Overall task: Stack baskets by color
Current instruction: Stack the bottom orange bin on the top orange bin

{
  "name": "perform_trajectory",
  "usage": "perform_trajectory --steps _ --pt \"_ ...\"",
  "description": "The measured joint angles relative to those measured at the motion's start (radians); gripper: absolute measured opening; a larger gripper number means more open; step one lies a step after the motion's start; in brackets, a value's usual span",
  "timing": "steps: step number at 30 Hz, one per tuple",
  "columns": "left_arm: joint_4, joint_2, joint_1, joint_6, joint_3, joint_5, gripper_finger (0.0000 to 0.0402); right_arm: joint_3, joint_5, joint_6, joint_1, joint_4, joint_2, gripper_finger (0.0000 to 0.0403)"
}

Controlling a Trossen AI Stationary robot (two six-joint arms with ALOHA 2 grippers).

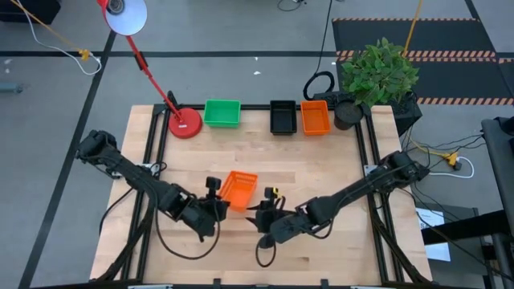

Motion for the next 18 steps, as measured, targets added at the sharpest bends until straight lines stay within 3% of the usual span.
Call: perform_trajectory --steps 7,12,18 --pt "0.104 0.091 0.036 0.085 -0.001 -0.045 0.0004 0.000 0.000 0.017 -0.035 -0.009 0.000 0.0133" --pt "0.168 0.184 0.057 0.142 0.008 -0.088 0.0009 0.000 -0.004 0.059 -0.058 -0.094 0.000 0.0161" --pt "0.177 0.219 0.067 0.155 0.031 -0.097 0.0005 -0.038 -0.080 0.122 -0.092 -0.128 0.000 0.0192"
